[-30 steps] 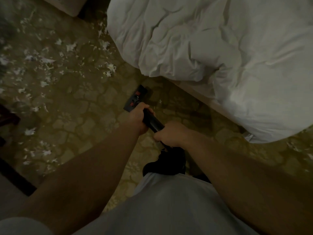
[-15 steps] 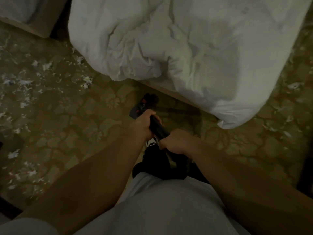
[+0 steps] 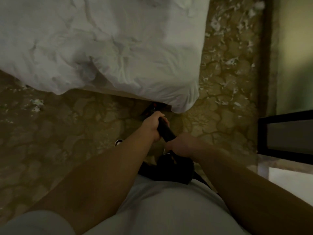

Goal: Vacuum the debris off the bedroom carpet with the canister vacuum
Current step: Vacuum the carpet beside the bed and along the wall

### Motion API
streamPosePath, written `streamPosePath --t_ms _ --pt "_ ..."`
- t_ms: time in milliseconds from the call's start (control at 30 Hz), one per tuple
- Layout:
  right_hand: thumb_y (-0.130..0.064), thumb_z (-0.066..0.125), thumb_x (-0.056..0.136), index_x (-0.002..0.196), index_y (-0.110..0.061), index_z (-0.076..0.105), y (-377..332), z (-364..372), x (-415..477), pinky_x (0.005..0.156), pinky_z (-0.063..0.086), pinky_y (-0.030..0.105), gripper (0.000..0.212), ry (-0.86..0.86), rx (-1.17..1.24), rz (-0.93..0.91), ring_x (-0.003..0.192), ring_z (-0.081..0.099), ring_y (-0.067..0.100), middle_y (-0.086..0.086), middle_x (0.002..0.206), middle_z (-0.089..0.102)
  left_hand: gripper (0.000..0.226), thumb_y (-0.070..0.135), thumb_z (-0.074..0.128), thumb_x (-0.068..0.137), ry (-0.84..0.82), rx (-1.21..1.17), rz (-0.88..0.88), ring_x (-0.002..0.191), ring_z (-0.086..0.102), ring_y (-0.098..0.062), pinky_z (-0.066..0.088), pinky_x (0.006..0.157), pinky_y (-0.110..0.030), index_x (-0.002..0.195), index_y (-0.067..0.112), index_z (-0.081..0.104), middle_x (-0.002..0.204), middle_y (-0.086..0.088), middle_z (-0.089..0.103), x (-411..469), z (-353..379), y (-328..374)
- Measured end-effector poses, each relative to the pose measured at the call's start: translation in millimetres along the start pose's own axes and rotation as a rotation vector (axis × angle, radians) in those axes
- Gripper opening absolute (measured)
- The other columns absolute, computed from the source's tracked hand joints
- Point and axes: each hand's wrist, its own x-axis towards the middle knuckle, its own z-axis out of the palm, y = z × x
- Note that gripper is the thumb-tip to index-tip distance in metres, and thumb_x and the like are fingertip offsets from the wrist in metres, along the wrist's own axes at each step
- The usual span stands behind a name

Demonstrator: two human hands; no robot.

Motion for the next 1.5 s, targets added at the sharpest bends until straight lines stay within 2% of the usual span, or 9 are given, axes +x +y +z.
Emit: streamPosePath --t_ms 133,400,533,700,867,1000,1100,1400,1500 --pt "-0.031 0.076 0.088 0.101 -0.009 0.069 17 -1 -2 0.075 0.062 0.037 0.026 -0.013 0.028 0.004 0.073 0.072 0.025 0.01 0.088 0.074 0.004 0.007 0.055 0.096 -0.007 -0.003 -0.002 0.057 0.05 -0.019 0.047 0.058 -0.033 0.092 0.008 0.054 0.064 -0.008 0.05 -7 14 -13" --pt "-0.035 0.075 0.086 0.107 -0.009 0.071 -15 35 2 0.091 0.064 0.044 0.034 -0.064 -0.053 -0.049 0.093 0.078 0.031 0.015 0.104 0.077 0.004 0.006 0.057 0.094 0.067 -0.084 0.02 0.056 0.052 -0.018 0.05 0.06 -0.034 0.097 0.006 0.054 0.063 -0.006 0.052 -16 -47 6" --pt "-0.035 0.077 0.077 0.106 -0.007 0.071 -57 71 -1 0.076 0.062 0.04 0.041 -0.108 -0.18 -0.086 0.084 0.076 0.031 0.014 0.098 0.076 0.009 0.006 0.058 0.093 0.14 -0.203 0.052 0.053 0.054 -0.018 0.053 0.061 -0.035 0.102 0.007 0.055 0.059 -0.005 0.055 -23 -109 21" --pt "-0.033 0.074 0.08 0.096 -0.015 0.069 -119 140 -6 0.073 0.061 0.037 0.024 -0.141 -0.402 -0.143 0.078 0.073 0.026 0.009 0.09 0.074 0.018 0.009 0.058 0.094 0.198 -0.346 0.084 0.055 0.053 -0.019 0.052 0.058 -0.034 0.078 0.009 0.05 0.06 -0.004 0.053 -41 -207 43" --pt "-0.03 0.074 0.087 0.093 -0.016 0.064 -177 211 -9 0.052 0.05 0.023 0.018 -0.211 -0.524 -0.18 0.063 0.063 0.017 0.005 0.082 0.066 0.015 0.009 0.055 0.099 0.268 -0.5 0.11 0.059 0.048 -0.019 0.048 0.062 -0.035 0.084 0.01 0.05 0.065 -0.004 0.05 -68 -296 66" --pt "-0.038 0.076 0.076 0.098 -0.014 0.07 -208 268 -7 0.078 0.064 0.042 0.032 -0.242 -0.624 -0.216 0.084 0.076 0.031 0.012 0.093 0.076 0.016 0.012 0.054 0.099 0.336 -0.533 0.131 0.059 0.049 -0.019 0.048 0.057 -0.035 0.084 0.011 0.049 0.067 -0.004 0.049 -83 -358 75" --pt "-0.033 0.077 0.08 0.102 -0.011 0.07 -220 300 -4 0.083 0.064 0.048 0.032 -0.296 -0.615 -0.219 0.086 0.078 0.033 0.015 0.094 0.078 0.009 0.011 0.057 0.097 0.359 -0.565 0.145 0.059 0.051 -0.021 0.051 0.057 -0.035 0.09 0.01 0.052 0.067 -0.005 0.052 -90 -393 75" --pt "-0.028 0.076 0.082 0.102 -0.01 0.064 -208 317 -2 0.084 0.065 0.052 0.029 -0.288 -0.617 -0.218 0.085 0.078 0.034 0.016 0.091 0.077 0.007 0.01 0.058 0.093 0.33 -0.614 0.154 0.058 0.051 -0.018 0.052 0.05 -0.029 0.09 0.01 0.052 0.068 -0.005 0.053 -87 -406 55" --pt "-0.027 0.076 0.085 0.103 -0.01 0.064 -192 298 -5 0.075 0.067 0.043 0.027 -0.256 -0.584 -0.213 0.077 0.076 0.031 0.014 0.089 0.075 0.011 0.009 0.057 0.094 0.293 -0.599 0.154 0.059 0.05 -0.018 0.052 0.051 -0.029 0.086 0.011 0.05 0.067 -0.005 0.051 -84 -380 52"
